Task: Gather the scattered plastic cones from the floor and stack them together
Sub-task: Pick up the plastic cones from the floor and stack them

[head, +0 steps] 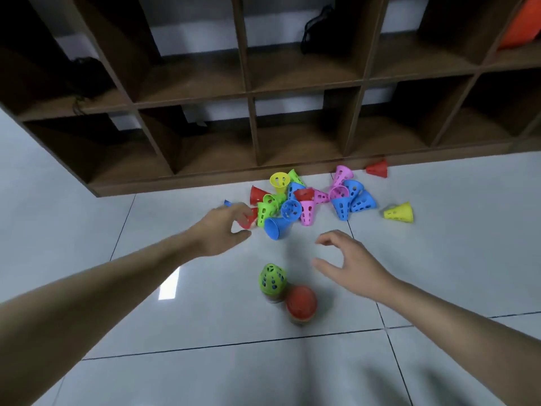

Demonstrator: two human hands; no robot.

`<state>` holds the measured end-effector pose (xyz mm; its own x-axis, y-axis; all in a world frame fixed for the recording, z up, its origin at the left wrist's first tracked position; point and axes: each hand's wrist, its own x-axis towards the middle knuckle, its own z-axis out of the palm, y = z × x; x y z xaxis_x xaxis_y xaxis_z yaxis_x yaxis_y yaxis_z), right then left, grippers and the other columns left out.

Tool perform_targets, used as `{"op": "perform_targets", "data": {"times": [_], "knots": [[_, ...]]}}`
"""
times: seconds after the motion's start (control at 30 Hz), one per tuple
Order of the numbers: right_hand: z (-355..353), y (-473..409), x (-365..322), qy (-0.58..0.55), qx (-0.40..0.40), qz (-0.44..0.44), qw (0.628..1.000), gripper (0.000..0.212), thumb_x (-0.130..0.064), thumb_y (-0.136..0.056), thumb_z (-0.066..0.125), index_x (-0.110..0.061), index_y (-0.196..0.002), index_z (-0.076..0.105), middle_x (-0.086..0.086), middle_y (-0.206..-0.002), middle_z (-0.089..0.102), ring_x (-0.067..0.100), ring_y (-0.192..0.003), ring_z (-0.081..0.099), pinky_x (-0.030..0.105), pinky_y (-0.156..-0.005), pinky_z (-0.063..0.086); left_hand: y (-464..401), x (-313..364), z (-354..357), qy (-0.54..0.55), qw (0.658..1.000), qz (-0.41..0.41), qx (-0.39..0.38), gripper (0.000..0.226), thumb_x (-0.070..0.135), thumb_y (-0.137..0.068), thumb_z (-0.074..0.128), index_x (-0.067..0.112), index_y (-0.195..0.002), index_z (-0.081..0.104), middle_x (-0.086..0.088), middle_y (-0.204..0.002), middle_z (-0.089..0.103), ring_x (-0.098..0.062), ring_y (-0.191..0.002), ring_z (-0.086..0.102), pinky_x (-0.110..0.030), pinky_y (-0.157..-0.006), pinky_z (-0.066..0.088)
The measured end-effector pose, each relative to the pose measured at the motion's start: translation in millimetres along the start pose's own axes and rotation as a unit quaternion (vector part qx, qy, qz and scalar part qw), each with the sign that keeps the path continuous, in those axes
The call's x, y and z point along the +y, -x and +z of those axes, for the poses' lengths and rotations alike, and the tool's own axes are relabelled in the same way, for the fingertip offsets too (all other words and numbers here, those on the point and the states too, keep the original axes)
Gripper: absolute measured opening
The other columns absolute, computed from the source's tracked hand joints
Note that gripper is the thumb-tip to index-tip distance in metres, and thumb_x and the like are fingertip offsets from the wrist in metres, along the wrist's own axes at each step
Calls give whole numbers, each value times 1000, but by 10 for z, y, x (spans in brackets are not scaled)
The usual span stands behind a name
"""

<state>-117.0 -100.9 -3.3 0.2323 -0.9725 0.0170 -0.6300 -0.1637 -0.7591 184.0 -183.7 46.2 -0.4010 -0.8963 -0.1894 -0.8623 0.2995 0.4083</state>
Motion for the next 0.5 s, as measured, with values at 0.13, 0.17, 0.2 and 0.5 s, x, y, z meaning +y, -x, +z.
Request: {"op": "perform_targets", "data": {"times": [0.13,0.17,0.2,0.5], "knots": [[-529,-241,-571,112,-36,10,993,34,-36,-89,72,-21,-117,59,-9,-114,58,5,-106,52,15,-88,39,-116,-55,-729,-47,998,-19,46,39,29,-93,67,21,-129,55,2,-126,62,-21,-114,57,-41,-98,49],[-641,-302,-726,145,-54,21,988,37,-40,-90,71,-20,-118,59,-8,-114,57,7,-105,51,19,-85,39,-131,-66,-849,-36,997,-24,63,40,28,-93,67,21,-131,54,0,-127,63,-21,-115,58,-42,-99,49],[-747,-355,-867,174,-66,35,982,39,-43,-90,69,-19,-119,59,-6,-115,57,10,-104,52,23,-84,40,-146,-55,-937,-12,996,-29,82,42,27,-93,68,21,-132,54,-1,-129,62,-22,-117,58,-42,-101,49],[-962,-678,-1373,190,-2,92,978,51,-46,-90,67,-24,-134,53,-3,-135,52,15,-121,52,26,-94,41,-457,-73,-930,-31,995,-22,88,53,36,-92,66,30,-142,48,-5,-143,50,-28,-130,47,-45,-108,38]]}}
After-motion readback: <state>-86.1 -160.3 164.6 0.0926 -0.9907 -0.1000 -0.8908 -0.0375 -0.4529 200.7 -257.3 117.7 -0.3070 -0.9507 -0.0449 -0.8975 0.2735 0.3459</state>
